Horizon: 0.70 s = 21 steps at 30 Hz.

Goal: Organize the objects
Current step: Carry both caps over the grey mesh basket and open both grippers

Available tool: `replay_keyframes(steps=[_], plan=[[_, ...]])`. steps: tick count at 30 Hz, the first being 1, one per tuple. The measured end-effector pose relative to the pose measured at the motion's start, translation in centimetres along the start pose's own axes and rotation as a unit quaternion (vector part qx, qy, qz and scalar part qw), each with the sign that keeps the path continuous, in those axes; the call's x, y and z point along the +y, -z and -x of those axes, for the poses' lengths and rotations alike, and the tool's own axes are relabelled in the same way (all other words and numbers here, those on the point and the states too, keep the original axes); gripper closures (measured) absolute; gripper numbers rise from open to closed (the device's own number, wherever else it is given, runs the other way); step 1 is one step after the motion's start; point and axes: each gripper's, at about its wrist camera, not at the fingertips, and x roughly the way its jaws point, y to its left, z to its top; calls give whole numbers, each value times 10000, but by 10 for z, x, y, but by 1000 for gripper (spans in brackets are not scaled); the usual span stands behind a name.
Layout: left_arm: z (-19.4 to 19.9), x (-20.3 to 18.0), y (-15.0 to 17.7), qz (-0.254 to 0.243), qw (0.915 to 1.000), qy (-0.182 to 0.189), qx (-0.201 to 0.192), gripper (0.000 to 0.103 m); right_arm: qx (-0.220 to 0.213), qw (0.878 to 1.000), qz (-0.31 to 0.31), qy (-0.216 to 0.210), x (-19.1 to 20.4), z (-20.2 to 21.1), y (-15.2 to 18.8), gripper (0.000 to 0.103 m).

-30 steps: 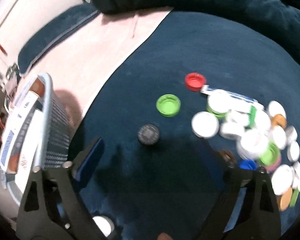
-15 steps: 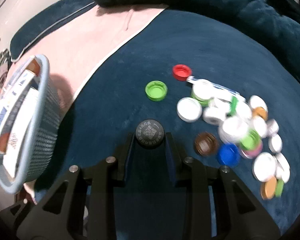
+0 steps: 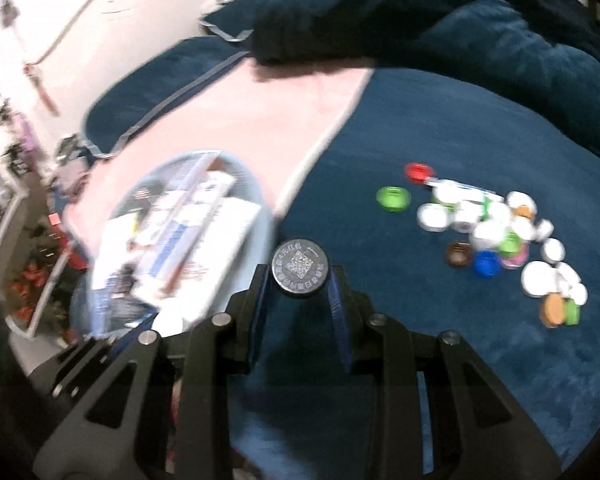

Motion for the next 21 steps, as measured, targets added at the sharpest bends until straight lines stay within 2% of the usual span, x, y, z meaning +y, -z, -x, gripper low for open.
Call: replay_keyframes(steps=[5, 8, 12, 16, 17, 18, 20, 21], plan=[[20, 57, -7, 610, 9978, -186, -194, 73, 116, 9982, 190, -554, 42, -6, 1, 73], [23, 81, -7, 844, 9961, -217, -108, 73, 293, 9951, 141, -935, 57, -14, 2, 73], [17, 93, -7, 890, 9958, -217, 32, 73, 576, 9876, -79, -1460, 71, -23, 5, 73], [15, 89, -6, 680, 9975, -163, 116, 72, 784, 9817, -144, -1730, 81, -28, 5, 71], [14, 87, -5, 612, 9978, -196, 133, 58, 798, 9819, -156, -1713, 81, -28, 5, 69], [14, 86, -5, 555, 9980, -262, 135, 35, 791, 9831, -158, -1643, 82, -28, 5, 63], [16, 82, -4, 488, 9979, -412, 102, 13, 716, 9859, -162, -1504, 80, -25, 6, 25], [17, 80, -3, 436, 9978, -499, 90, 9, 626, 9878, -186, -1413, 77, -23, 5, 18]])
